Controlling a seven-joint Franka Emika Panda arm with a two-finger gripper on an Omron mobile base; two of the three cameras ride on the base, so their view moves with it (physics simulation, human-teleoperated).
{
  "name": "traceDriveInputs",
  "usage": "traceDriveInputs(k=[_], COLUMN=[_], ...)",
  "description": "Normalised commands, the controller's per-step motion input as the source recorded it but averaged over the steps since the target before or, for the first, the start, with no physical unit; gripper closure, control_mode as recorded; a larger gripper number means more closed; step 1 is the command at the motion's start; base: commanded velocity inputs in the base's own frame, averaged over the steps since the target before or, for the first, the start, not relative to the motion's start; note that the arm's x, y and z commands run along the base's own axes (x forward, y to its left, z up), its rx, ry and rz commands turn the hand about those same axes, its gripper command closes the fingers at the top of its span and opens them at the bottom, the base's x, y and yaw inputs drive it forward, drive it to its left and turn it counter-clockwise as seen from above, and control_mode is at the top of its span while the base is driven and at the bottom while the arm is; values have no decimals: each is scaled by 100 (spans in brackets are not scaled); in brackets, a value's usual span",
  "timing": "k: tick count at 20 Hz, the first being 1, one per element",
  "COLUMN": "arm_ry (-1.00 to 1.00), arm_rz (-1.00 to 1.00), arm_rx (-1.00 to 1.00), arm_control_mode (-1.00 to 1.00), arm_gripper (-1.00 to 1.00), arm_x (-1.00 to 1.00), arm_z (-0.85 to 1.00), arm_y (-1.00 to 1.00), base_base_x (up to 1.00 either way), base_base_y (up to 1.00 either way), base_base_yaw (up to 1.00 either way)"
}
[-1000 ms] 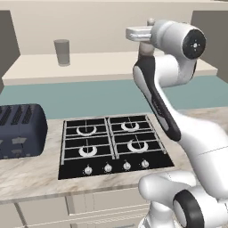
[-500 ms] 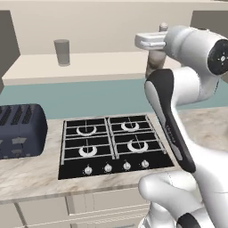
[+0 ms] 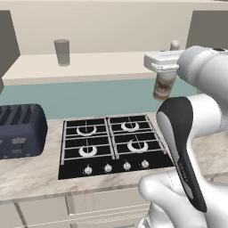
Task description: There is a bowl on the dining counter. Grab a lemon wedge from the fridge and place it in the bowl. Then get the liquor bottle and glass cup from the cabinet and place them next to the bowl.
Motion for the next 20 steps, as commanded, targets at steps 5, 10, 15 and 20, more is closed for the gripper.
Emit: traceDriveInputs(k=[5, 10, 15, 20], arm_ry=[1, 5, 0, 0], arm_rz=[0, 1, 0, 0], arm_rx=[0, -1, 0, 0], arm_control_mode=[-100, -100, 100, 100], arm_gripper=[100, 100, 100, 100], arm_x=[-64, -37, -14, 0], arm_z=[-24, -28, -7, 0], arm_y=[-1, 7, 0, 0], base_base_x=[0, 0, -54, -77], base_base_y=[0, 0, 0, 0], base_base_yaw=[0, 0, 0, 0])
